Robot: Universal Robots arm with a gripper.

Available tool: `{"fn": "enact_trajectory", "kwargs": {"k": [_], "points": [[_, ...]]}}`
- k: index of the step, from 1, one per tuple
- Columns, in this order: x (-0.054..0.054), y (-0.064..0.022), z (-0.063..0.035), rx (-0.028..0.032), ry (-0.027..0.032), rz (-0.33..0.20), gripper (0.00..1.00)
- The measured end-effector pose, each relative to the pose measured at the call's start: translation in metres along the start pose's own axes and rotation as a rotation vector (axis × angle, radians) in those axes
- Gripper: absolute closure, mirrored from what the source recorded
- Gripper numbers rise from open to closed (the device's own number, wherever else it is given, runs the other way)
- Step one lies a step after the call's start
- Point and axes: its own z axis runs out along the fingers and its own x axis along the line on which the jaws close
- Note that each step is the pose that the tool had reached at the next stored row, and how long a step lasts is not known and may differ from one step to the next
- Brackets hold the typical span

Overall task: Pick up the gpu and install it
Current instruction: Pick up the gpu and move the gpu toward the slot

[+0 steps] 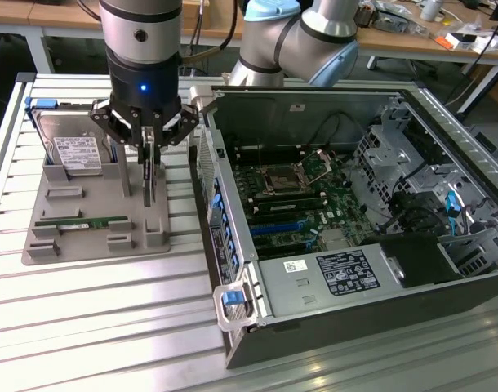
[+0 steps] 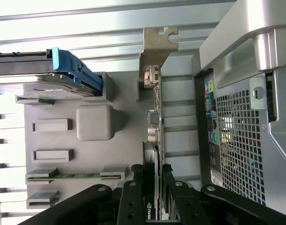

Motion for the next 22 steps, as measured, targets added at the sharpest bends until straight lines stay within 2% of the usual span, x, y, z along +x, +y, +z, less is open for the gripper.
{"fn": "enact_trajectory", "kwargs": {"k": [8, 22], "points": [[0.000, 0.0006, -0.0090, 0.0000, 0.0000, 0.000, 0.74], [0.000, 0.0012, -0.0173, 0.0000, 0.0000, 0.000, 0.74]]}}
